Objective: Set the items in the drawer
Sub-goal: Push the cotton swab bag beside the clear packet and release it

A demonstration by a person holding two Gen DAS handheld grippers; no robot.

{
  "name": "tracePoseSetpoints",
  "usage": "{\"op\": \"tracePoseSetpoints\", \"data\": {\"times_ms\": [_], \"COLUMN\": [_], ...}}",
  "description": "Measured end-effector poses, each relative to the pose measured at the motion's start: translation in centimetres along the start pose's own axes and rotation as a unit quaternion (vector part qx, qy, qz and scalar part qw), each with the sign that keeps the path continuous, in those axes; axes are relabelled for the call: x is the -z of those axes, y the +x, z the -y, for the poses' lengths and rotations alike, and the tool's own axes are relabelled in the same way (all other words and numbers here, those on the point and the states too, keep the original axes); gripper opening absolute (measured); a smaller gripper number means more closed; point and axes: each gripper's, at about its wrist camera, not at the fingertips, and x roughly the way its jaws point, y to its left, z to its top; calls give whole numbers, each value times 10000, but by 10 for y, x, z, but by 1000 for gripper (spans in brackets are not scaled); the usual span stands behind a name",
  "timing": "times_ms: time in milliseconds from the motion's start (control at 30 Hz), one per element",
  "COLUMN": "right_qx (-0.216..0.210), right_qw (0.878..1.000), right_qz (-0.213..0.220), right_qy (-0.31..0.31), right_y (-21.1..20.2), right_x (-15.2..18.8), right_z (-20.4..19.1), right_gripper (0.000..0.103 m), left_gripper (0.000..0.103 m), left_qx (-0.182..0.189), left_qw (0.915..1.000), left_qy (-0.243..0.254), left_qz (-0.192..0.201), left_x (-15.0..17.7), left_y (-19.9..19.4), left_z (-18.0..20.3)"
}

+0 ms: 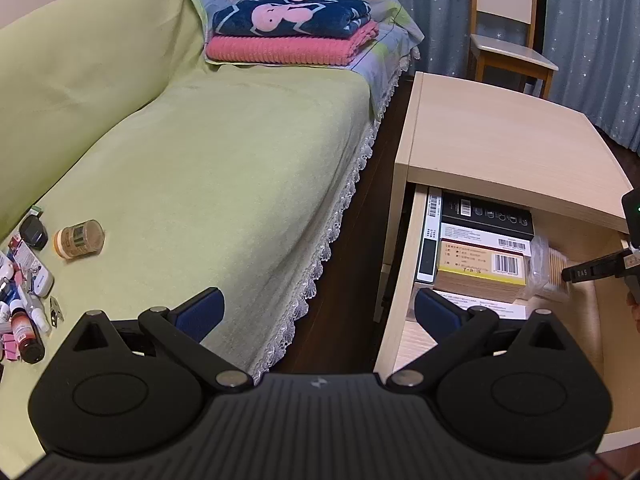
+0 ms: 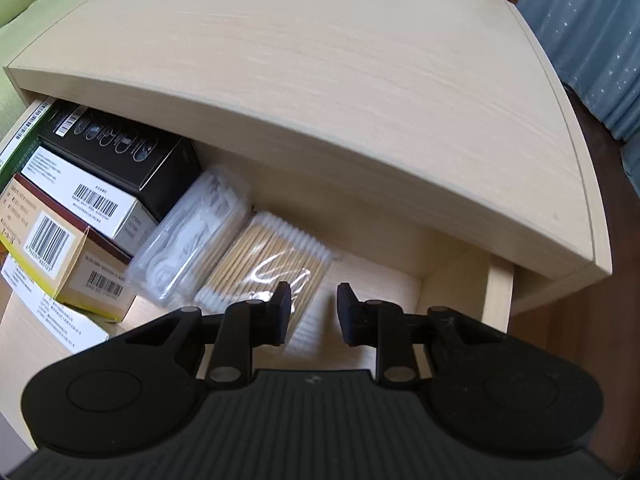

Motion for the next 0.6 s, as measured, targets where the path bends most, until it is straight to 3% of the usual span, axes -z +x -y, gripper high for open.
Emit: {"op": "tracePoseSetpoints", "data": {"times_ms": [200,367,600], "right_qx": [107,671,665], "right_qw": [9999,9956,9968], "right_qz": [29,-180,-56], "right_qy": [-16,-635,-435], "right_y": [-11,0,1], "right_x": [5,5,1], "right_z": [6,-3,8], "right_gripper": [23,21,21], "left_gripper": [102,102,102], "left_qx": [18,24,-20], "left_qw": [10000,10000,10000], "left_qy": [28,76,54], "left_qz": [-12,10,-9], "left_x": [0,0,0], "left_y": [1,0,1], "left_z": [1,2,-1]}}
